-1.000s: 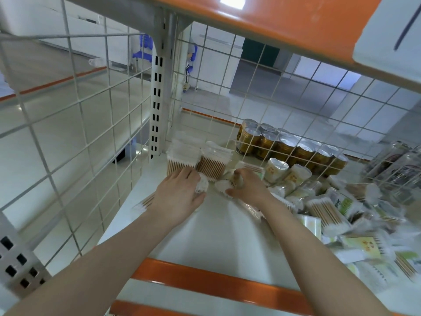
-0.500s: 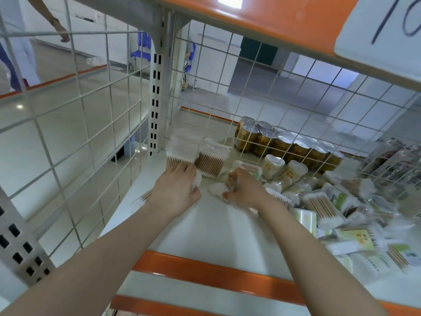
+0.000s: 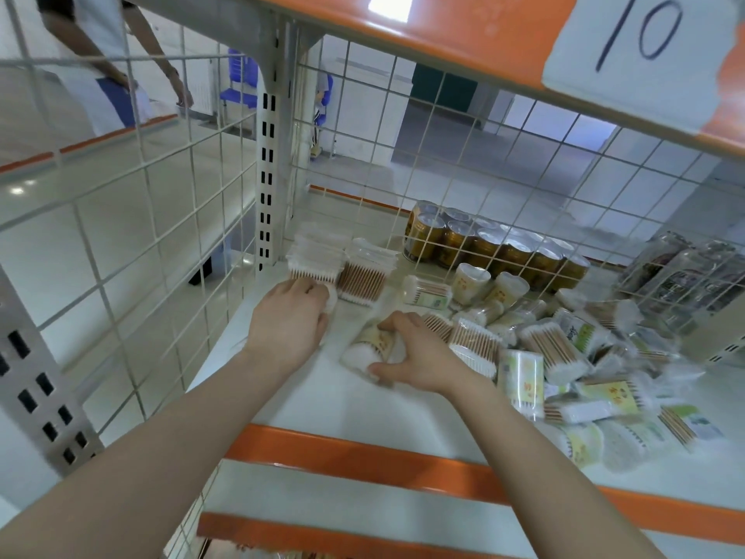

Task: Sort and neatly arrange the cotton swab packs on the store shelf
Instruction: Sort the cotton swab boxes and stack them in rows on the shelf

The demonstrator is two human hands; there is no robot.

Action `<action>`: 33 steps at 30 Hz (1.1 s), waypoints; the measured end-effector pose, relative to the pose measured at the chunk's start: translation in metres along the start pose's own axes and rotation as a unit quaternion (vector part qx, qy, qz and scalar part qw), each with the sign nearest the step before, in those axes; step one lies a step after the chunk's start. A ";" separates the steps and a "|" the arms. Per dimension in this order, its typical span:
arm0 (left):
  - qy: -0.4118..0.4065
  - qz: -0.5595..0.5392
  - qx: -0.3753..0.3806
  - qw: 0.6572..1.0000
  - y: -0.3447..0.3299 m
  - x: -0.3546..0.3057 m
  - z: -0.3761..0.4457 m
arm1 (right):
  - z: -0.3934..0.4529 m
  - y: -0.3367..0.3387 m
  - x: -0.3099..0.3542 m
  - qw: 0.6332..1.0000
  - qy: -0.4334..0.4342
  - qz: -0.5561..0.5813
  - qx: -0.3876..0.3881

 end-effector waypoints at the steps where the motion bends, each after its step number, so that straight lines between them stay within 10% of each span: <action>1: 0.000 0.006 0.006 1.000 0.000 0.001 0.000 | -0.002 -0.001 0.003 1.000 0.004 0.001 0.001; 21: 0.056 0.025 0.015 0.998 0.015 0.018 -0.006 | -0.013 -0.026 0.035 0.998 0.029 0.057 -0.005; 33: -0.014 -0.025 0.023 0.999 0.005 -0.020 0.002 | -0.022 0.043 -0.034 0.990 -0.046 -0.107 -0.085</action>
Point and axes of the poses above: each hand's wrist, its own z-axis towards the middle knuckle, its own y-axis out of the back of the hand, x = y × z, the point moved 5 cm from there along z, towards the middle knuckle, and after that the axes turned 7 degrees about y, right-handed, at the moved point
